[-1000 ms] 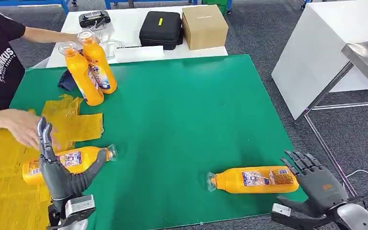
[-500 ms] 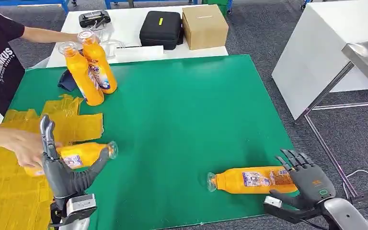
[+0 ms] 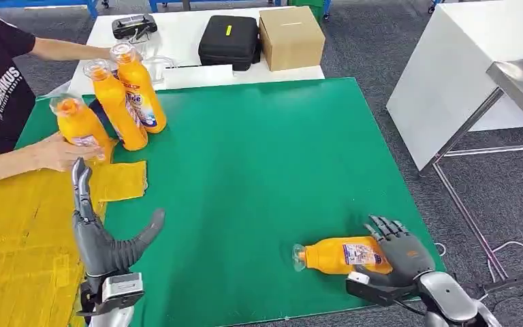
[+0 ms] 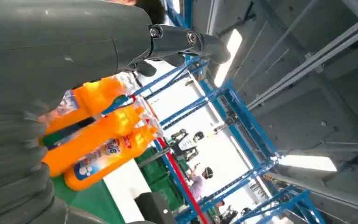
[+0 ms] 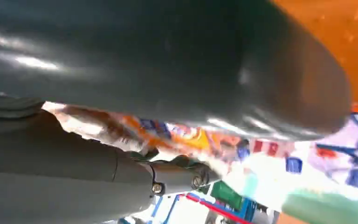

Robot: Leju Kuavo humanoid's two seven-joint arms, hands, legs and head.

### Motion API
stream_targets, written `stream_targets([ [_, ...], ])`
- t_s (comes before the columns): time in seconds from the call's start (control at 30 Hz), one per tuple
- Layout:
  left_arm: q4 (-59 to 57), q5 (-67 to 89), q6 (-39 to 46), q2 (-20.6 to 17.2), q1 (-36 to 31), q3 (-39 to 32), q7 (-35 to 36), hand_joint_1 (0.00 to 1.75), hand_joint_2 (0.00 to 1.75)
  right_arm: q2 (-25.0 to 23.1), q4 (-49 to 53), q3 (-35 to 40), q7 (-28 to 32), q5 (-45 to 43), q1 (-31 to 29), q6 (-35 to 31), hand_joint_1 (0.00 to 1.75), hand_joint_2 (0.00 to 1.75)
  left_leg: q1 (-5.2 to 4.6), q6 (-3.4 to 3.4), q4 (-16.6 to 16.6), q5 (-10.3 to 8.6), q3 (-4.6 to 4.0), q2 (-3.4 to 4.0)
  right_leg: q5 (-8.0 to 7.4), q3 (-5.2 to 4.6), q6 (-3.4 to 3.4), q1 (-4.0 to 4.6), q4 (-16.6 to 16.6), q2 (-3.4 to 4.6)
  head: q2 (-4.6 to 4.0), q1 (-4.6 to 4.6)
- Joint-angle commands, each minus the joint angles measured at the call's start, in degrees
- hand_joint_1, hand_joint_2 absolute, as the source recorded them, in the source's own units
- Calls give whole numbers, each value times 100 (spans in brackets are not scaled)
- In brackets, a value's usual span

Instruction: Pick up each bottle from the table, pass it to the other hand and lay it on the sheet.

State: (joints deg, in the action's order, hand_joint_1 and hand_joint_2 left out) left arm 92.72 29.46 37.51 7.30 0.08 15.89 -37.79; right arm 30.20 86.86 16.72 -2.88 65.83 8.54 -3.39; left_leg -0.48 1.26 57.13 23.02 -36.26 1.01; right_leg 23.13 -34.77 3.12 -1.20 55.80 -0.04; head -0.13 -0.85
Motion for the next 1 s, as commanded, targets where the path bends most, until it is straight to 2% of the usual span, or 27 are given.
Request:
stream_targets([
  [0.03,-447,-54,-17,-138,-248,191,40,0,175,-538,-1259,368,144,-105,-645,57,0,0,12,-10,-9,9,38,-5,5,41,-14,11,-17,2,0,-2],
  [0.07,-450,-60,-21,-139,-250,195,42,0,175,-544,-1281,371,148,-108,-652,58,10,0,18,-14,-6,16,50,-3,8,54,-19,17,-19,5,0,0],
  [0.1,-454,-67,-23,-144,-254,192,44,0,175,-551,-1298,375,159,-114,-656,52,31,175,13,-9,-7,6,32,-5,2,35,-13,12,-16,-1,0,0],
  [0.13,-457,-79,-15,-142,-253,192,46,0,175,-571,-1343,372,185,-128,-666,17,45,175,15,-11,-8,8,40,-8,4,44,-15,14,-18,-2,0,0],
  [0.17,-457,-79,-15,-142,-253,192,46,0,175,-571,-1343,372,185,-128,-666,17,133,175,16,-14,-6,13,50,-9,9,53,-19,16,-16,-2,0,0],
  [0.2,-457,-93,-20,-142,-245,187,53,0,175,-615,-1334,347,187,-115,-669,-68,147,175,11,-9,-7,4,29,-5,1,32,-11,10,-14,-1,0,0],
  [0.23,-459,-95,-16,-141,-238,183,54,0,175,-639,-1324,344,185,-91,-674,-110,175,175,14,-11,-7,9,43,-6,5,45,-15,13,-16,0,0,0],
  [0.27,-454,-100,-26,-134,-224,170,59,0,175,-723,-1289,279,224,-23,-673,-373,175,175,18,-14,-7,13,56,-7,8,58,-19,17,-18,-1,0,0],
  [0.4,-415,-107,-73,-133,-172,153,68,0,175,-951,-1130,179,211,83,-714,-574,175,175,18,-15,-5,11,67,-11,7,70,-21,17,-16,-6,0,2],
  [0.43,-403,-36,-142,-149,-151,184,74,0,175,-1202,-1036,-38,236,181,-714,-1046,175,175,19,-17,-2,14,68,-10,10,73,-24,18,-13,-3,0,0],
  [0.5,-392,7,-153,-134,-127,218,83,0,175,-1398,-951,-106,240,231,-791,-1118,175,175,16,-15,-5,11,63,7,5,62,-20,15,-13,12,0,0],
  [0.53,-390,80,-184,-148,-108,290,91,0,175,-1722,-844,-287,331,35,-858,-1361,175,175,9,-10,-7,7,55,11,1,53,-15,9,-10,13,0,0],
  [0.6,-370,139,-176,-152,-91,354,108,0,175,-1954,-762,-367,358,-29,-942,-1427,175,175,16,-17,-4,14,65,18,3,62,-23,15,-9,23,0,2],
  [0.77,-365,183,-189,-165,-93,429,148,0,175,-2191,-669,-461,424,-229,-1022,-1538,175,175,12,-15,-1,15,61,10,10,60,-20,11,-1,15,0,-4],
  [1.0,-366,184,-188,-171,-96,425,150,0,175,-2176,-688,-469,429,-231,-1001,-1536,175,175,11,-11,0,13,55,1,12,59,-16,9,-2,4,0,-2],
])
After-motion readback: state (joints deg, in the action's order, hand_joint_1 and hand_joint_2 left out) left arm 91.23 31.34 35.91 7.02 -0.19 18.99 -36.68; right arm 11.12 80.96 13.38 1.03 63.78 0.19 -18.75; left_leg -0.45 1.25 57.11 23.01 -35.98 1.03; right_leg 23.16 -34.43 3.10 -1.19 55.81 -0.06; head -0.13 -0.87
